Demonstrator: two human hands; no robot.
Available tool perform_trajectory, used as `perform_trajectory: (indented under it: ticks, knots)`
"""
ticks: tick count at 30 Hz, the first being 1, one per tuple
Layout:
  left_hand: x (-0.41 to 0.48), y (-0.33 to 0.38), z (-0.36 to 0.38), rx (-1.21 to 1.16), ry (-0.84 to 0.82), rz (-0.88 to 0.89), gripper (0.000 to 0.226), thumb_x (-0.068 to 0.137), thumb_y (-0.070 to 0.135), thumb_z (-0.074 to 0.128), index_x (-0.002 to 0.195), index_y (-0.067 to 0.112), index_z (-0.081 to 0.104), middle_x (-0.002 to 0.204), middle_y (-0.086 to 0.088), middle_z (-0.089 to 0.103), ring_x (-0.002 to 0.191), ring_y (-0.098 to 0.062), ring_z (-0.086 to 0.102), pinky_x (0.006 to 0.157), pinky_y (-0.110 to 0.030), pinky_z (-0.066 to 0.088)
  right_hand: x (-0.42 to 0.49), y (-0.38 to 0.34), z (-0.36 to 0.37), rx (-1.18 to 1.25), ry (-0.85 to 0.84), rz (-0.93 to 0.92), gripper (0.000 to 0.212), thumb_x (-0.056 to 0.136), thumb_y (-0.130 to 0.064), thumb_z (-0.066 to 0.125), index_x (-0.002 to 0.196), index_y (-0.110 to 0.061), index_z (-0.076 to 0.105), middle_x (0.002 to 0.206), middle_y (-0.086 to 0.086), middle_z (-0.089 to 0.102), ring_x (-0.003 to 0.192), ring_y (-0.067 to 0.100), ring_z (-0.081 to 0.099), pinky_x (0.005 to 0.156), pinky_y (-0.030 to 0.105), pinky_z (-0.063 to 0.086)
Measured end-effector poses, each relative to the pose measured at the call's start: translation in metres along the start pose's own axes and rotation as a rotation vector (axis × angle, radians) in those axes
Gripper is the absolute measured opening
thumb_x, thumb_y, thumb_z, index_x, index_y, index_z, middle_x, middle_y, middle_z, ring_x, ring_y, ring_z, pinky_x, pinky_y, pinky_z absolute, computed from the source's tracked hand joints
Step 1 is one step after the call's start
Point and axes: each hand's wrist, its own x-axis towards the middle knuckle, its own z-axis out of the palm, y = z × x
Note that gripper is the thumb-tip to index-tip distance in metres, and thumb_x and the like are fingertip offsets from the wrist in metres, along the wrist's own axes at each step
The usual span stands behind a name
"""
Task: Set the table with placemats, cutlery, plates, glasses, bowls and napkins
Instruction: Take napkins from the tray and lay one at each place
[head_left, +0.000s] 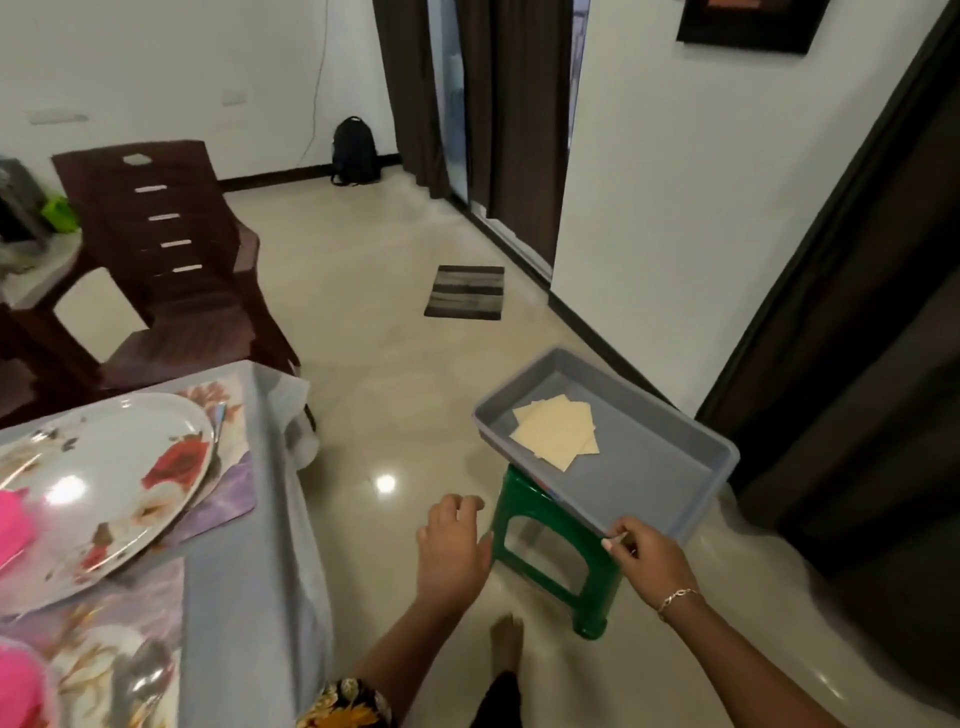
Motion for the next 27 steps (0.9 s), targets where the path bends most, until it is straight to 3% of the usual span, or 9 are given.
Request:
perform_trajectory:
  ticks: [4,8,12,17,19,24,27]
  knots:
    - [0.080,0.006,0.024,-0.046,-0.036,-0.044,0.036,0.094,0.032,0.048,0.129,0.023,0.043,0.130,0.005,0.044,0.118,-0.011,0.041,0.097,-0.021,0.033,0.073,0.013,-0.010,0.027,-0.025,0.086,0.010,0.090,-0.020,0.057,0.081,-0.016,0.057,0.065,-0.001,0.057,0.060,0.013,0.052,0.058,0.024,0.042]
    - [0.155,0.007,0.039,-0.112,-0.149,-0.132,0.033,0.093,0.028,0.052,0.125,0.020,0.046,0.127,0.002,0.048,0.114,-0.013,0.044,0.094,-0.021,0.037,0.143,0.018,-0.017,0.009,-0.097,0.198,0.010,0.091,-0.020,0.055,0.081,-0.017,0.054,0.073,0.006,0.061,0.068,0.019,0.057,0.059,0.022,0.042]
    - [0.225,0.006,0.059,-0.124,-0.279,-0.147,0.035,0.093,0.026,0.053,0.126,0.017,0.047,0.129,0.000,0.049,0.117,-0.015,0.045,0.094,-0.021,0.039,0.213,0.018,-0.016,-0.046,-0.192,0.245,0.018,0.091,-0.017,0.054,0.075,-0.024,0.049,0.066,-0.003,0.055,0.069,0.015,0.054,0.053,0.015,0.036]
    - [0.295,0.011,0.090,-0.089,-0.401,-0.117,0.034,0.093,0.022,0.052,0.125,0.012,0.047,0.127,-0.004,0.048,0.111,-0.017,0.047,0.081,-0.017,0.036,0.283,0.027,-0.008,-0.034,-0.249,0.324,0.007,0.088,-0.018,0.058,0.085,-0.019,0.052,0.070,-0.008,0.052,0.079,0.017,0.054,0.067,0.021,0.038]
    - [0.317,0.012,0.106,-0.094,-0.435,-0.149,0.033,0.093,0.021,0.053,0.124,0.012,0.048,0.124,-0.005,0.049,0.109,-0.017,0.049,0.081,-0.019,0.038,0.311,0.032,-0.002,-0.023,-0.274,0.347,0.003,0.087,-0.017,0.058,0.089,-0.015,0.057,0.076,-0.004,0.054,0.086,0.020,0.057,0.070,0.021,0.038]
    - [0.358,0.000,0.148,-0.079,-0.520,-0.218,0.031,0.093,0.023,0.053,0.121,0.011,0.049,0.122,-0.007,0.049,0.107,-0.021,0.051,0.087,-0.028,0.042,0.382,0.045,0.020,-0.041,-0.353,0.357,0.024,0.087,-0.006,0.053,0.109,-0.007,0.061,0.097,0.008,0.060,0.093,0.023,0.056,0.082,0.025,0.042]
    - [0.371,-0.011,0.171,-0.088,-0.560,-0.259,0.030,0.093,0.025,0.053,0.118,0.009,0.050,0.119,-0.010,0.050,0.106,-0.023,0.051,0.086,-0.028,0.041,0.412,0.055,0.036,-0.083,-0.405,0.339,0.030,0.087,-0.005,0.053,0.117,-0.008,0.058,0.118,0.012,0.060,0.109,0.027,0.055,0.092,0.027,0.041]
